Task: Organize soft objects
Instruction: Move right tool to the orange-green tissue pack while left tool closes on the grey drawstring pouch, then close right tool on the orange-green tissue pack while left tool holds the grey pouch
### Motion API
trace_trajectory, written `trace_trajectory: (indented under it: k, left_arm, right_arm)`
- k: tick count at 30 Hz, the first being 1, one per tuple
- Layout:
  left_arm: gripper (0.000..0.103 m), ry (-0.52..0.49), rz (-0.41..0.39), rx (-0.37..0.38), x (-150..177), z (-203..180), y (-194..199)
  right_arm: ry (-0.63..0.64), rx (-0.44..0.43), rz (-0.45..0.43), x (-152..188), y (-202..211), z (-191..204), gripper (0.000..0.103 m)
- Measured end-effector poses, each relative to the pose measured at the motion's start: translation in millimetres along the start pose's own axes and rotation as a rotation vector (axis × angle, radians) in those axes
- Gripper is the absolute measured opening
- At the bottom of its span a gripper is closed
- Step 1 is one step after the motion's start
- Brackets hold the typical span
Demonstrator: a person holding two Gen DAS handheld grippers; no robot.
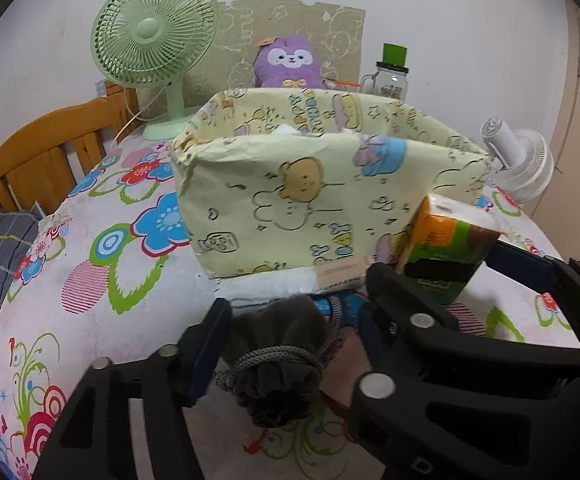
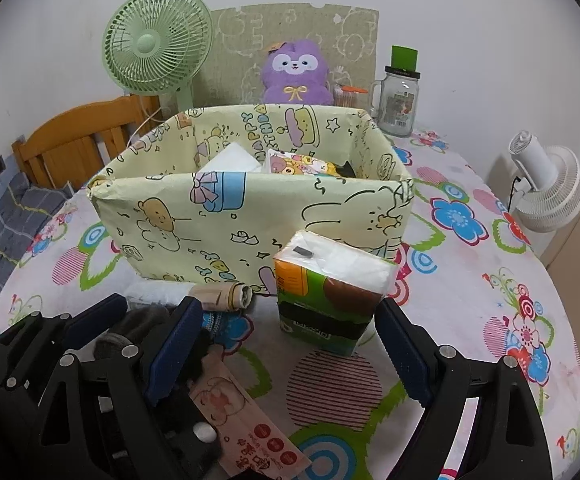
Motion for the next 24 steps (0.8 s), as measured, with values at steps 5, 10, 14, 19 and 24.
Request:
trace_trajectory:
  k: [5, 10, 14, 19, 24]
  left_arm:
    - [0.049, 0.013, 0.01, -0.023, 2.8, 9.1, -6.9]
    - [0.041, 0.02, 0.008, -0.02, 3.9, 11.3, -7.3]
    - [0.039, 0.027, 0.007, -0.02, 4.4, 12.4, -6.1]
    - [0.038, 0.04, 0.002, 0.007, 4.4, 8.5, -1.2]
    - [0.038, 0.032, -0.01, 0.025, 3.5, 0.4, 6.1]
  right_arm:
    - [0.007, -0.005, 0.003, 1.1, -4.1, 4.3, 0.09]
    - [0.014, 0.0, 0.003, 1.0, -5.1, 7.5, 0.09]
    - [0.011, -0.007, 0.005, 1.1, -3.4, 8.5, 0.09]
    - [-0.002, -0.017, 0.012, 1.2, -0.7, 6.7, 0.09]
    - [-0.012, -0.01, 0.002, 0.9, 7.1, 0.6, 0.09]
Point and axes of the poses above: each gripper's, at about its wrist camera, not at the fingertips, and y roughly against the way its jaws point, z to its left, x to its underside, the point moved 6 cm from there along -y, roughly the way its jaws point, and after that the axes turned 3 degrees about -z, right-handed, at the moved point
